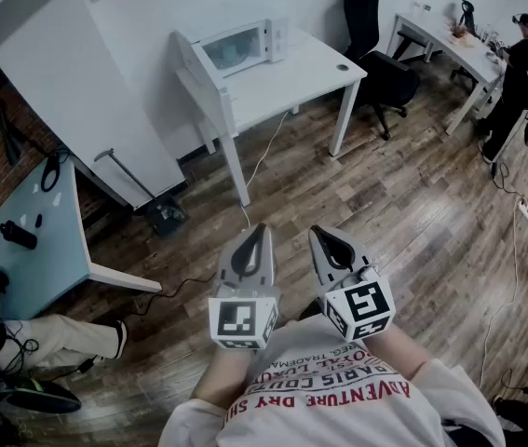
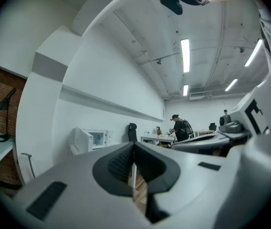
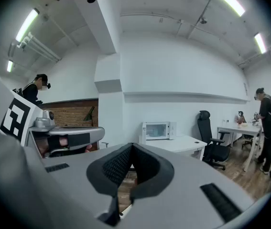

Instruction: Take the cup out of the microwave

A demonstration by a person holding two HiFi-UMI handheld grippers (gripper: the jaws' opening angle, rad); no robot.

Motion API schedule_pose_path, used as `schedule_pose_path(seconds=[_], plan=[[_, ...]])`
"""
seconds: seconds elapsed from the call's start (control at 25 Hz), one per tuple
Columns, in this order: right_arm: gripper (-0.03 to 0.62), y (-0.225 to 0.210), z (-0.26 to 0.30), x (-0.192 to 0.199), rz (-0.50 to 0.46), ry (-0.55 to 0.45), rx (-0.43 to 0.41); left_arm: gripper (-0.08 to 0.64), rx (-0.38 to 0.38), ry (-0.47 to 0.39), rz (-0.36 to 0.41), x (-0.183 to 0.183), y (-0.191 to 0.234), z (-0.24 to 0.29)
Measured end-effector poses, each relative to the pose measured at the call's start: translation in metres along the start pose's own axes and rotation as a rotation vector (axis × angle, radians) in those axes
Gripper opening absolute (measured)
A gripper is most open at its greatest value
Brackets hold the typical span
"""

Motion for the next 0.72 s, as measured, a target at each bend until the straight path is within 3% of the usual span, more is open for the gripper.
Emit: schedule_pose_path(seconds=[0.72], plan=[[0.011,-0.01,0.014,0.006,0.052,0.047,0.005,0.008,0.012,0.041,-0.022,0.005,0.003,0.013]])
Point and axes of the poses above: the fingertips, and each gripper's own axes: z forward along the fingers, y to its left, x out of its underside, the point moved 10 cm from there along -z, backward along the fingers, and after that the axes turned 8 degrees about y, right-handed, at the moved point
